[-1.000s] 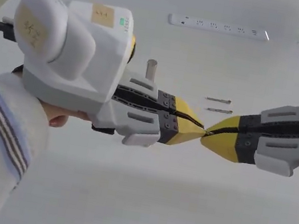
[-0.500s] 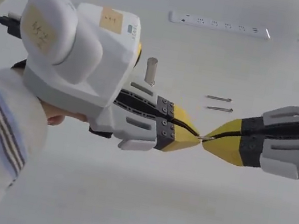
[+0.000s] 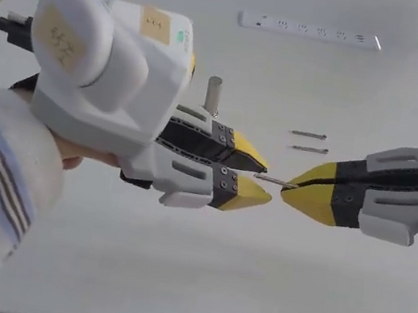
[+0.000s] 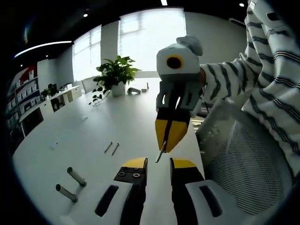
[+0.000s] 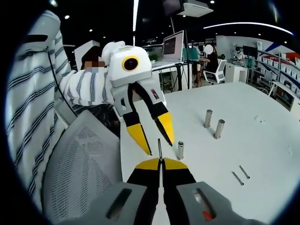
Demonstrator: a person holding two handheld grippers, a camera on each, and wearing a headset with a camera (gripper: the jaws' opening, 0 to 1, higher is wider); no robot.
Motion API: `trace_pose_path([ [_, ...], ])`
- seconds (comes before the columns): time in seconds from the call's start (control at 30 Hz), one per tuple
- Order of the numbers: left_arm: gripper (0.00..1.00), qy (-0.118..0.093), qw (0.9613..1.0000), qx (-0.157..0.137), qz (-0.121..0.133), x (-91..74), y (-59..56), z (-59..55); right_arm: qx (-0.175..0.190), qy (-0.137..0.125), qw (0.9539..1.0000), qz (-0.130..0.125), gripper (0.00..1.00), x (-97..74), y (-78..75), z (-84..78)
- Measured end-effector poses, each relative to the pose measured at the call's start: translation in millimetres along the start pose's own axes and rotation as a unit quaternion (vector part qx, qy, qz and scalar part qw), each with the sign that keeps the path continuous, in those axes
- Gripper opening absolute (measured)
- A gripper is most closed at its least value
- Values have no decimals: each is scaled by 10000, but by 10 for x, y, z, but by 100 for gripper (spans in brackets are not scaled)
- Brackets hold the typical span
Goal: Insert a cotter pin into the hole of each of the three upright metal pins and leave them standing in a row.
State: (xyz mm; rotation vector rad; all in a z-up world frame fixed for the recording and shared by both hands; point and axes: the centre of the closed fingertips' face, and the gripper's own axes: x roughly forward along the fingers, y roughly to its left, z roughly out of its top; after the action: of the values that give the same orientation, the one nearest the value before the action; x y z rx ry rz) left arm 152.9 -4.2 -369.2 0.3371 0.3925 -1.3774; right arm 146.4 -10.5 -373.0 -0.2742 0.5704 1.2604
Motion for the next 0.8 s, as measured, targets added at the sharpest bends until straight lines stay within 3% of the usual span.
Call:
trace_pose_path([
  [0.17,19,117,9997,-75,198,-52,127,-97,54,-27,9998,-187,0,62,-93,-8],
  [0.27,17,292,9991,-92,308,-86,204,-202,142,-29,9995,-268,0,111,-132,-26],
  [0.43,18,436,9976,-95,534,-114,351,-310,-57,142,9994,-294,0,253,-179,-76],
  [0.63,19,713,9957,31,596,-119,465,-432,-178,266,9990,-324,0,384,-238,-108],
  [0.8,14,814,9946,-11,650,-96,547,-521,-142,355,9984,-428,0,450,-327,-174],
])
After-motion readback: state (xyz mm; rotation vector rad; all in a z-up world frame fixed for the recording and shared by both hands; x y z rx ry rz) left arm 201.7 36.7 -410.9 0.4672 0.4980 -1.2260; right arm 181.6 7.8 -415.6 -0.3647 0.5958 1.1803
